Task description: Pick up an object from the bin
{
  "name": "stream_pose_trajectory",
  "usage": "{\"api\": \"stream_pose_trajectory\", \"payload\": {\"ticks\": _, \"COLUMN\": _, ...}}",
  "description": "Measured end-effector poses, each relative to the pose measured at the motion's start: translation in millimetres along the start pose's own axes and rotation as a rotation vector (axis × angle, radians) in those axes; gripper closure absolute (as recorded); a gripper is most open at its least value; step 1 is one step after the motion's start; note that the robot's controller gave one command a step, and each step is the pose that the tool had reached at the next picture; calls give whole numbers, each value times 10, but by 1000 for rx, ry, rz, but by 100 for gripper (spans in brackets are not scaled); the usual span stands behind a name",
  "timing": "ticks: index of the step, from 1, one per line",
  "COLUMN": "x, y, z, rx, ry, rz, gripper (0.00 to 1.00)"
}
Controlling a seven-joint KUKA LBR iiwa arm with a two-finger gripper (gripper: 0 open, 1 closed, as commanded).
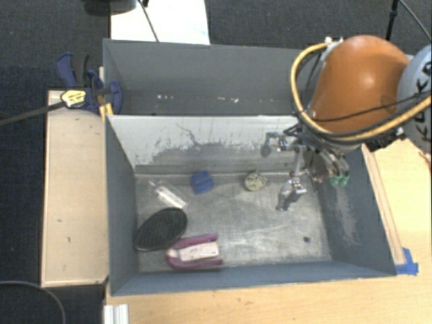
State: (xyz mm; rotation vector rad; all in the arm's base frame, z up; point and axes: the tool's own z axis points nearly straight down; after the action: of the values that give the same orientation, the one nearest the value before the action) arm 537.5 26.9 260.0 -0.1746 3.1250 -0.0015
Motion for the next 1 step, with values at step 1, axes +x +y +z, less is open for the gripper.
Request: {"api": "stream_pose_trajectory", "payload": {"ticks": 1, "x": -470, "y": -252, "z": 1196, "rx": -1, "ry": 15, "rz": 110, "gripper": 0}}
